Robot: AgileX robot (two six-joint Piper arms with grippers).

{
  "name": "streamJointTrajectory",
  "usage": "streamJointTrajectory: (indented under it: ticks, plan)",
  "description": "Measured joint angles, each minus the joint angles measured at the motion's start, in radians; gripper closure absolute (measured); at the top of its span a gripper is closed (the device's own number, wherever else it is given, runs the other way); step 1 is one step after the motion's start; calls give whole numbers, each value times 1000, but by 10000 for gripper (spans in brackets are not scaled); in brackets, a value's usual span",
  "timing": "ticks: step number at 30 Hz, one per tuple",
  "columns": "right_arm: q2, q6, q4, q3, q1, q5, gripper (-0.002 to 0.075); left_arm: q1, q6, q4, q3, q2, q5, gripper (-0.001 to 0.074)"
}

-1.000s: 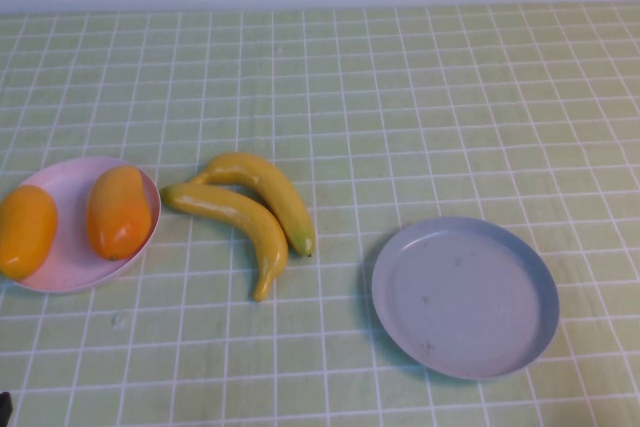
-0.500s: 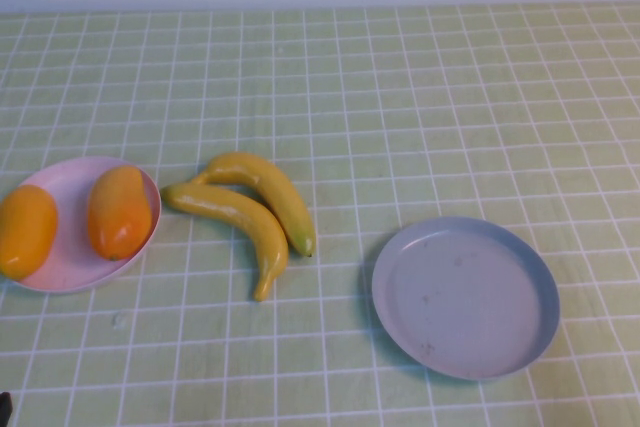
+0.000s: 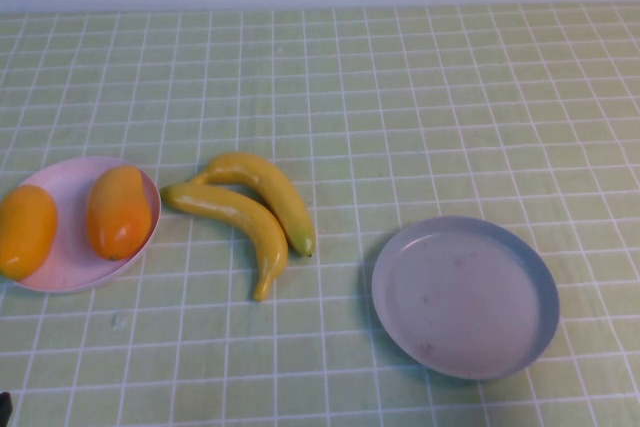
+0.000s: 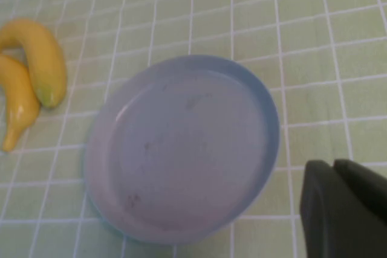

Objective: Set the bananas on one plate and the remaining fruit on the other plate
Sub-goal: Put another type of fruit in the right plate

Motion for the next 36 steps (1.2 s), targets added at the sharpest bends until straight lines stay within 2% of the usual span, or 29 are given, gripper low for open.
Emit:
streamJointTrajectory:
  ticks: [7,10,19,22,25,32,36]
  plan:
    - [250,-138,-15,-171,2,123,741,0,1,0,0,0,0,733]
    - [328,-156,-37,-220,54,140,741,0,1,0,0,0,0,733]
    - [550,-163,-190,-432,379,148,740,0,2,0,0,0,0,733]
    - [645,-163,-231,-503,485,151,716,0,2,0,0,0,0,733]
    - [743,-165,-246,-575,576,153,655,0,2,0,0,0,0,733]
    - [989,-170,-273,-788,681,156,396,0,2,0,0,0,0,733]
    - [1121,-170,-277,-949,707,156,336,0,2,0,0,0,0,733]
